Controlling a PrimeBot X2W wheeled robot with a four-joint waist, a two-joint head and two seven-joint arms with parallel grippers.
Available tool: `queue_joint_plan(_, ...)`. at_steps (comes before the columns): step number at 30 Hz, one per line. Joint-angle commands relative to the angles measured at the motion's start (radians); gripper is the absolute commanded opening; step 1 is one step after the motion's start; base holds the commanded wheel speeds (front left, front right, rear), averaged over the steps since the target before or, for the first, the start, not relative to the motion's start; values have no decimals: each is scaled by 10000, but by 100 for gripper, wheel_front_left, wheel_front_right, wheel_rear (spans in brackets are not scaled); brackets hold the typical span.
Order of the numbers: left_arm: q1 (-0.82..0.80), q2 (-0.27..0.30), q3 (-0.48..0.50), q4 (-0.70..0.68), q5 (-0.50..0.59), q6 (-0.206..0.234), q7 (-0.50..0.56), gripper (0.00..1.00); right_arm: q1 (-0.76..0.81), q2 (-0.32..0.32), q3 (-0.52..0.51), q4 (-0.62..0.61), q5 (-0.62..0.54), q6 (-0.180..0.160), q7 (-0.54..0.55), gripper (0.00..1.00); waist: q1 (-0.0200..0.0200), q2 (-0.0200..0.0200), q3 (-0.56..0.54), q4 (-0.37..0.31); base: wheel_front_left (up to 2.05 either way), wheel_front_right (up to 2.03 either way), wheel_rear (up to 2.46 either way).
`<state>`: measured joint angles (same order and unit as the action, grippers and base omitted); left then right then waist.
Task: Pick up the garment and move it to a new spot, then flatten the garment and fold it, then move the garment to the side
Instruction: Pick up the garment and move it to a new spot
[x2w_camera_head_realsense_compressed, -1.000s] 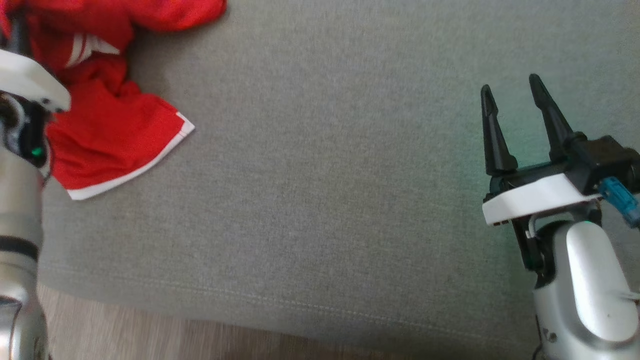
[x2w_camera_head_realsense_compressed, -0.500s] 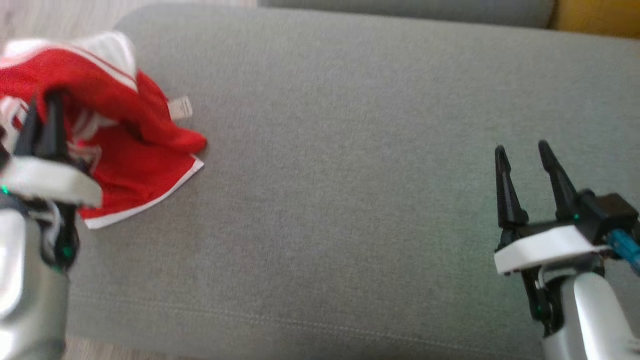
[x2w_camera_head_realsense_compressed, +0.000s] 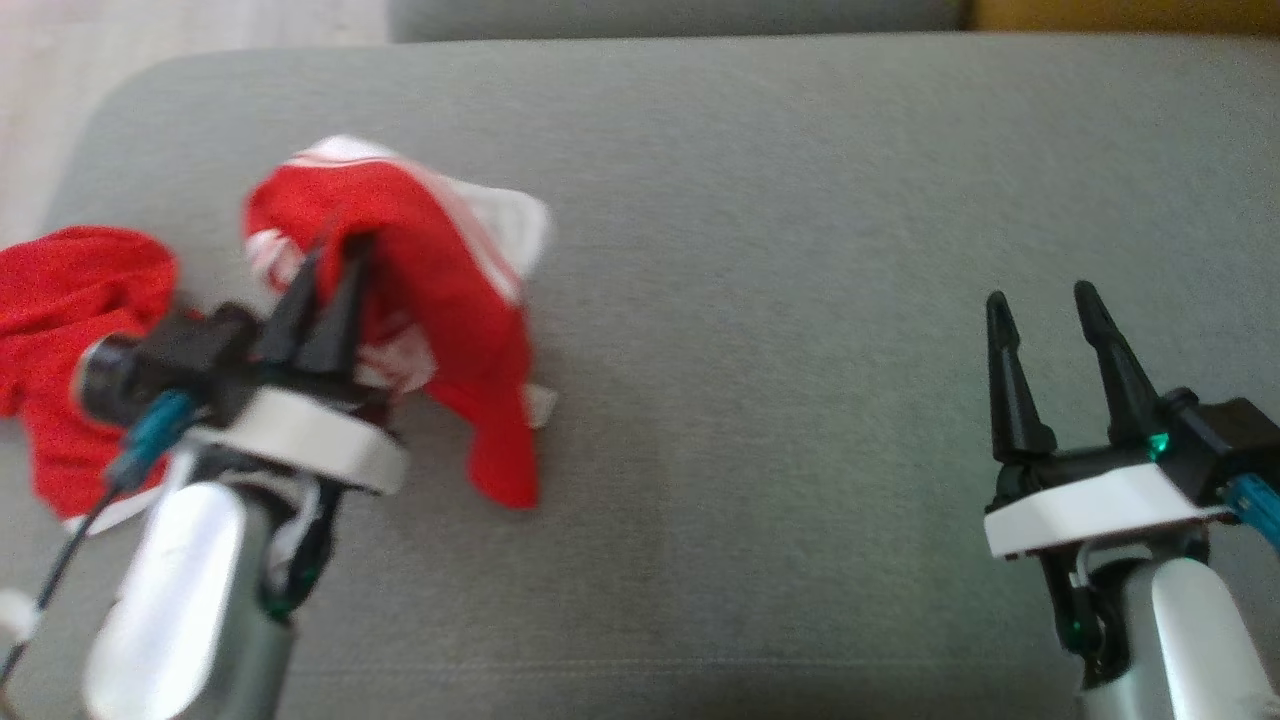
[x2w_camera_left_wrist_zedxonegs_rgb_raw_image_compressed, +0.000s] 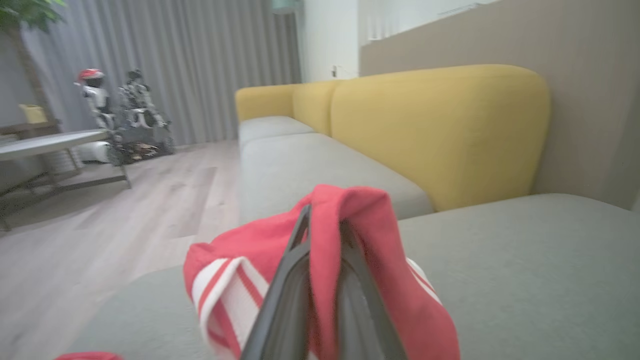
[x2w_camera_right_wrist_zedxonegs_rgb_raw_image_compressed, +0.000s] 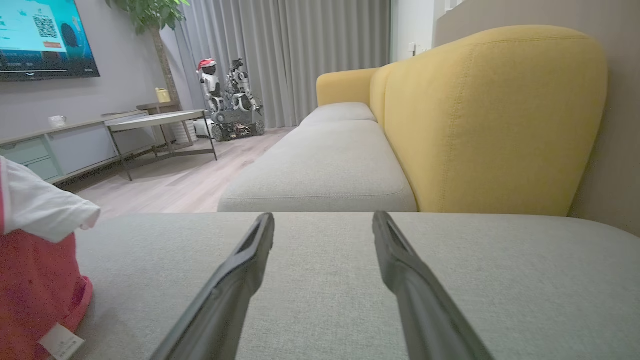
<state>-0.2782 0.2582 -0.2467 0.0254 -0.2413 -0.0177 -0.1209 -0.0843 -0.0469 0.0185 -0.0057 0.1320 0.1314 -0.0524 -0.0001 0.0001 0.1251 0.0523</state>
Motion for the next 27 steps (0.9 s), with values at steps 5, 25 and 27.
queue_joint_plan(5,-1508,-350,-511,164,214,-351,53,0,-603,-33,505,-602,119,-7,61,100,1,-1,900,-1377,0,0,0)
queue_joint_plan(25,-3337,-1383,-4151,3998,-161,-1122,-160,100,-1087,-33,847,-185,752,-7,-627,100,1,-1,2157,-3321,0,0,0)
queue_joint_plan(27,-3314,-1360,-4293,4000,-336,-1124,-450,100,-1101,-33,813,-93,692,-7,-625,100,1,-1,1984,-3136,0,0,0)
